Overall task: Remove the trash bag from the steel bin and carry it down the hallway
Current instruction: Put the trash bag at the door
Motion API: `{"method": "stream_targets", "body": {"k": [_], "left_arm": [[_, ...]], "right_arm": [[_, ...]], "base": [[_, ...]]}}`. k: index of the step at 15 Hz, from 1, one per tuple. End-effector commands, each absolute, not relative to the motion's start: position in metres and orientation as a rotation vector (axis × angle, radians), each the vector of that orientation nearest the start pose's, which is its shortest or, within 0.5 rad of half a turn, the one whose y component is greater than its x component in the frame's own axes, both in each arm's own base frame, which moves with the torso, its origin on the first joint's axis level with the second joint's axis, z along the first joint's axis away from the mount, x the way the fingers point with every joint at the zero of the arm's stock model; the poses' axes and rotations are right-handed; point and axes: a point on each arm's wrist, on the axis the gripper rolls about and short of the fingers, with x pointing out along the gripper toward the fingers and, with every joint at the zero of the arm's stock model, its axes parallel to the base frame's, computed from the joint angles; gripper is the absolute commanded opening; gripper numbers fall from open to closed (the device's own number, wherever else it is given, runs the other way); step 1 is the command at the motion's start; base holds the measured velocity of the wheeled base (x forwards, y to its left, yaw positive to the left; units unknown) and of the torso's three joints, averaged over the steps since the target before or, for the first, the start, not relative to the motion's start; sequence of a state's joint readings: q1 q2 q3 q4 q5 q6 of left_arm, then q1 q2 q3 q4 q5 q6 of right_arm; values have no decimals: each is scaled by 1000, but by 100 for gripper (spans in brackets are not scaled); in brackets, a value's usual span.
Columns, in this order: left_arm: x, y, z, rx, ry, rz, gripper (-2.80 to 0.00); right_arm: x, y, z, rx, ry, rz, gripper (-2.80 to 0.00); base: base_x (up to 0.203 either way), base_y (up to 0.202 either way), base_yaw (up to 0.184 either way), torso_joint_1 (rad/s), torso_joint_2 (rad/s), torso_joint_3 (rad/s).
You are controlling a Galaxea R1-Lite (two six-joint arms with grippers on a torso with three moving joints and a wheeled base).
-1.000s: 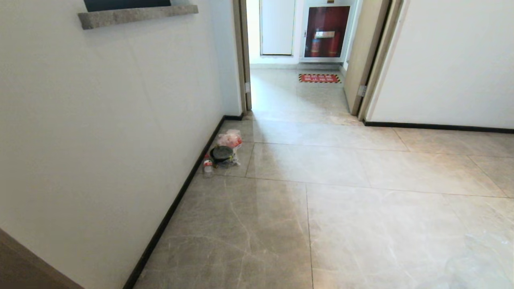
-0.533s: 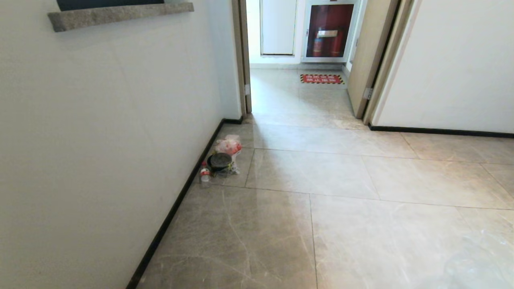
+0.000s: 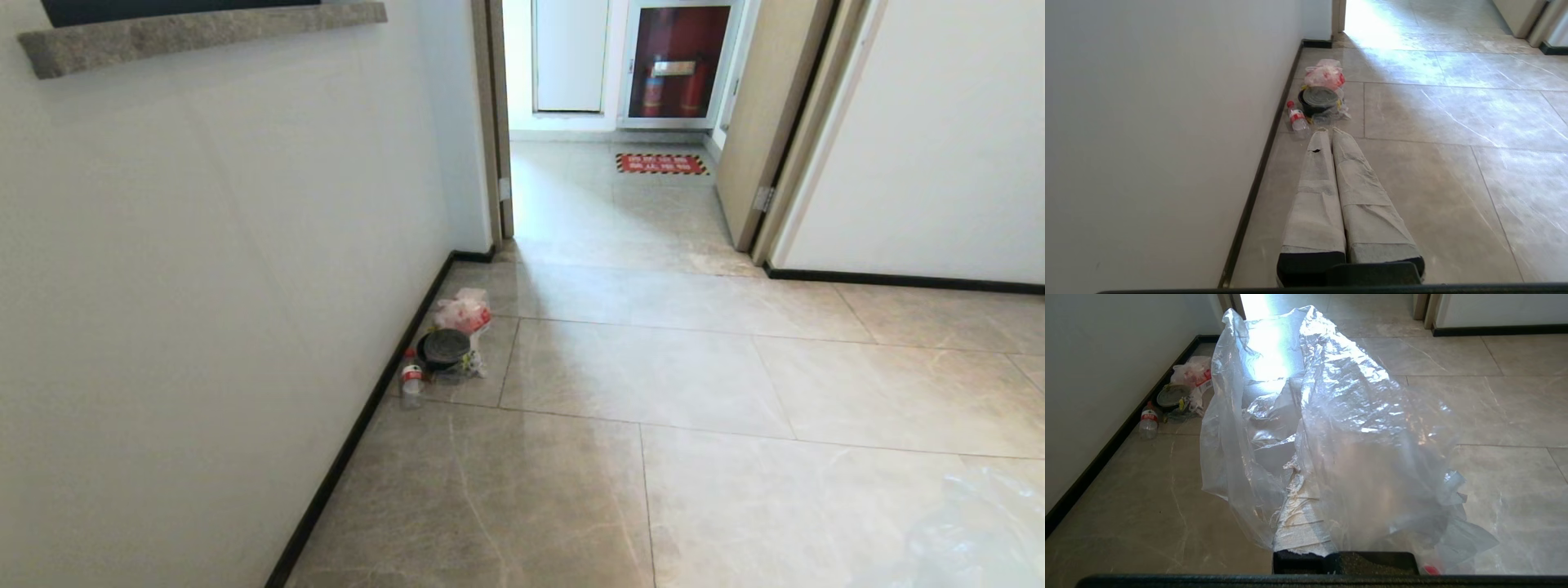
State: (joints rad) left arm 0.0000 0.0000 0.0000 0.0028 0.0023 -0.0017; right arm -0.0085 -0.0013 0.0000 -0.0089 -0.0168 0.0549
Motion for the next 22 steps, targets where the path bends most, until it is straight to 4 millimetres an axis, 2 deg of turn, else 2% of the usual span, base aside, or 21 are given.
{"method": "stream_targets", "body": {"k": [1, 22], "left_arm": [[-23, 0, 75, -2, 3, 3, -280], [-23, 0, 75, -2, 3, 3, -280]], "right_arm": [[-23, 0, 76, 55, -10, -24, -280], [-23, 0, 76, 55, -10, -24, -280]], "base": [[190, 0, -1, 5, -3, 2], [192, 0, 1, 2, 1, 2]]}}
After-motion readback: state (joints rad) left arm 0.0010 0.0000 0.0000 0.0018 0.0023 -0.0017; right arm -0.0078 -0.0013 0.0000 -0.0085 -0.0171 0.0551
